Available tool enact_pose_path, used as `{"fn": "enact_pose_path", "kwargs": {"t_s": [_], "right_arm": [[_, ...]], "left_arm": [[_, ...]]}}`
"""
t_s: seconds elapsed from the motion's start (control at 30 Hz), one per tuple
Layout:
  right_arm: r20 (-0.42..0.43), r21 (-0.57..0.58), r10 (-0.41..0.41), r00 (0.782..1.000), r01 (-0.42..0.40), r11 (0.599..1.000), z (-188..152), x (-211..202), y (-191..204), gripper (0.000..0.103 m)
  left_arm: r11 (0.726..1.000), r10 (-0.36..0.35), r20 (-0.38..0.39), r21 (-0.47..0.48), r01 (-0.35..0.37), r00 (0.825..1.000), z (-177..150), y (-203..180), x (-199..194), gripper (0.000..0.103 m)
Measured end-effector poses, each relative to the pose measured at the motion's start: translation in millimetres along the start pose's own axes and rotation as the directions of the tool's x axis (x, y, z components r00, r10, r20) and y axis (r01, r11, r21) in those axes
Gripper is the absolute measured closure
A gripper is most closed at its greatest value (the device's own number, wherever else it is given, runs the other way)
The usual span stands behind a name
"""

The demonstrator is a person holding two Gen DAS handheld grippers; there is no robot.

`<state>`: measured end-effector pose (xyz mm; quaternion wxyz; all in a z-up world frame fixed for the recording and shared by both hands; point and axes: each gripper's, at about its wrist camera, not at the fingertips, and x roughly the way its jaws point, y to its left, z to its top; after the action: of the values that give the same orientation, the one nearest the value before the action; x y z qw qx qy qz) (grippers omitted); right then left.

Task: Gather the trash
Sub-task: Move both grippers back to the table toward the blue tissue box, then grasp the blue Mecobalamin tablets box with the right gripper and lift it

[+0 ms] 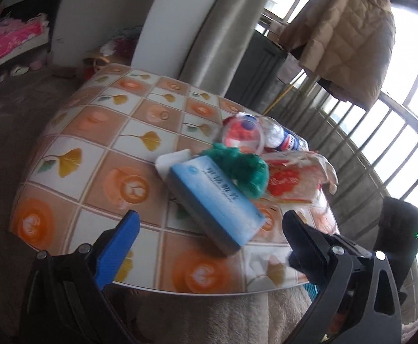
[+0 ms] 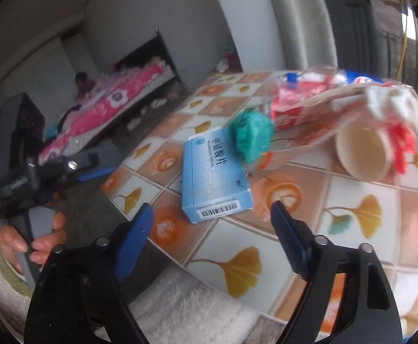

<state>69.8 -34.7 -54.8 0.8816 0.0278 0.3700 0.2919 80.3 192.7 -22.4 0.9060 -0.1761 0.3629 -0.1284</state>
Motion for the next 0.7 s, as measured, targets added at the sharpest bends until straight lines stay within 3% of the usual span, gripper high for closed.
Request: {"fn": "enact_pose_path", "kwargs": {"t_s": [0.23,0.3,0.4,0.47,0.63,0.67,0.7], "right_arm": [[-0.057,-0.040,-0.078,0.995,0.075,0.996,6,49,14,0.038],[-0.070,-0.038,-0.065,0.995,0.063,0.997,8,54,16,0.059],[-0.100,-0.037,-0.057,0.993,0.054,0.998,7,51,16,0.079],[-0.124,-0.036,-0.040,0.992,0.036,0.999,6,50,18,0.086],[-0.100,-0.074,-0.011,0.995,0.004,0.997,4,35,25,0.082],[-0.083,-0.096,-0.019,0.996,0.011,0.995,8,33,30,0.071],[-0.063,-0.124,-0.030,0.998,0.022,0.992,12,31,35,0.053]], "left_arm": [[0.998,0.020,-0.004,-0.053,-0.020,1.000,-4,27,9,0.006],[0.998,0.022,-0.005,-0.058,-0.022,1.000,-5,29,9,0.006],[0.998,0.026,-0.008,-0.059,-0.027,1.000,-6,31,10,0.006],[0.998,0.026,-0.010,-0.060,-0.027,1.000,-7,31,11,0.008],[0.996,0.033,-0.014,-0.078,-0.034,0.999,-9,32,13,0.012],[0.996,0.042,-0.016,-0.081,-0.043,0.999,-8,32,14,0.014],[0.995,0.054,-0.020,-0.085,-0.056,0.998,-8,32,15,0.014]]}}
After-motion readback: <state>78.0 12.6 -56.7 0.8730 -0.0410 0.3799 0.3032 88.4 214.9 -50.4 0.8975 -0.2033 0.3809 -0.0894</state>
